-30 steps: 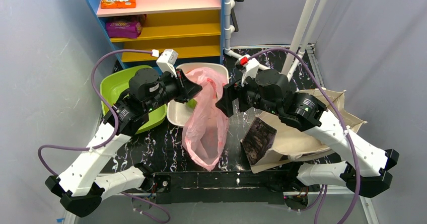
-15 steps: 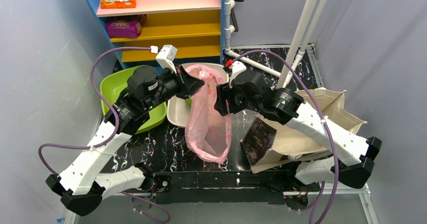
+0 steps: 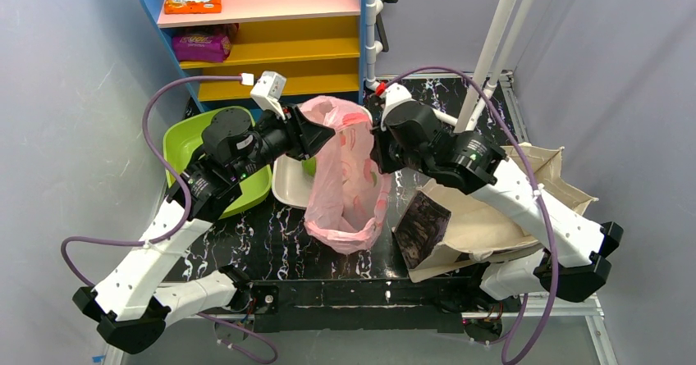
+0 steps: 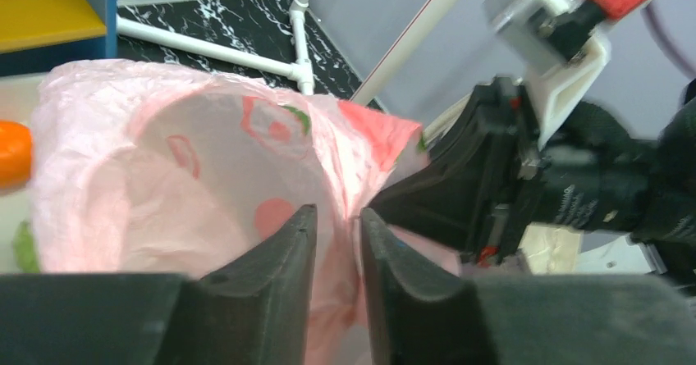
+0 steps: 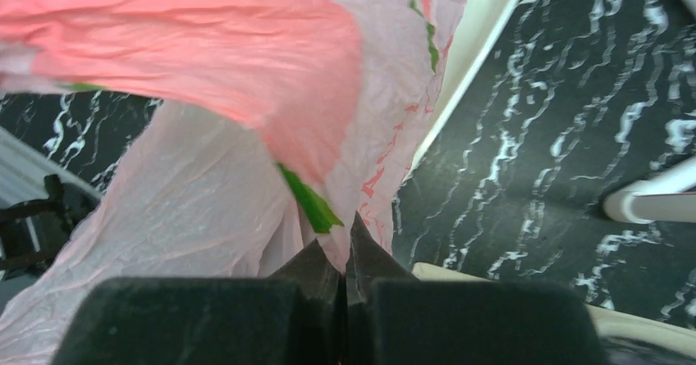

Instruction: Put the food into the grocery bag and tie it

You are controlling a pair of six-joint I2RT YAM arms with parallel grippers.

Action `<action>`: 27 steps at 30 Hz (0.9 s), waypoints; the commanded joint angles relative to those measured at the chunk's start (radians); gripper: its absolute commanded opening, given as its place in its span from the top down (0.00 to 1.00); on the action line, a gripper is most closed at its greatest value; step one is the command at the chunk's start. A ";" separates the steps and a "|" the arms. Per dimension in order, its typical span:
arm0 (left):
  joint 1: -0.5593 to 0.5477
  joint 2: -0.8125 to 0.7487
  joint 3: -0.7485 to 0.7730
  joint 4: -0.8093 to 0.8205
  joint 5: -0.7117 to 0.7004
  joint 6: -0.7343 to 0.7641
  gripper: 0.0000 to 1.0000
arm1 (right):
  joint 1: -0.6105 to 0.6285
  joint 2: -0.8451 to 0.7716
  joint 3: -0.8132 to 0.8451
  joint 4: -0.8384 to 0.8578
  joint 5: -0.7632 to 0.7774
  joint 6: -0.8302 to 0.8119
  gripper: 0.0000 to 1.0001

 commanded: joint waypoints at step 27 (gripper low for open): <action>-0.003 -0.047 0.122 -0.251 -0.330 0.123 0.02 | -0.007 0.133 0.368 -0.047 0.723 -0.344 0.99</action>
